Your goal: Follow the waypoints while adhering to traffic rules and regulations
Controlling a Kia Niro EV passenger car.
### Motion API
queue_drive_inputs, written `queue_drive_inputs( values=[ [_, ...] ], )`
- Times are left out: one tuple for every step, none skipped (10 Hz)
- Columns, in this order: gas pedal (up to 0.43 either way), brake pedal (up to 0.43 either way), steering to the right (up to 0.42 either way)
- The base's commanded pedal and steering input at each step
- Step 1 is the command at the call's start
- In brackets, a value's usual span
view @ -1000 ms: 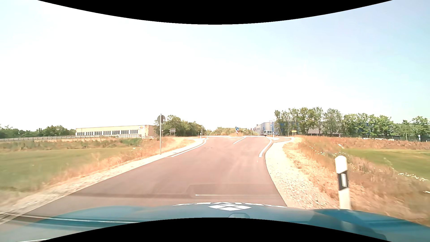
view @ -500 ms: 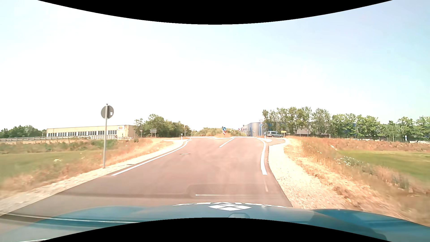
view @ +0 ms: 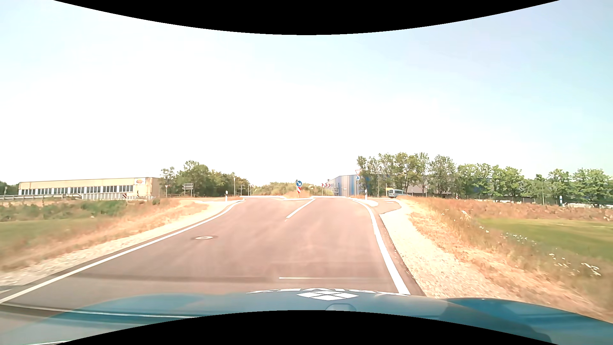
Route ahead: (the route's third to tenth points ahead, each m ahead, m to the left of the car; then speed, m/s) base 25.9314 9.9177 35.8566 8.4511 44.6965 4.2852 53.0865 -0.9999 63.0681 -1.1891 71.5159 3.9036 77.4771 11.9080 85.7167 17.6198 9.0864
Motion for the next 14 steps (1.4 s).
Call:
queue_drive_inputs(
  values=[
    [0.000, 0.159, 0.064],
    [0.000, 0.159, 0.061],
    [0.000, 0.159, 0.055],
    [0.000, 0.159, 0.047],
    [0.000, 0.159, 0.033],
    [0.000, 0.146, 0.026],
    [0.000, 0.146, 0.025],
    [0.000, 0.146, 0.016],
    [0.000, 0.140, 0.010],
    [0.000, 0.140, 0.009],
    [0.000, 0.140, 0.007],
    [0.000, 0.140, 0.006],
    [0.000, 0.146, 0.004],
    [0.000, 0.152, -0.001]
  ],
)
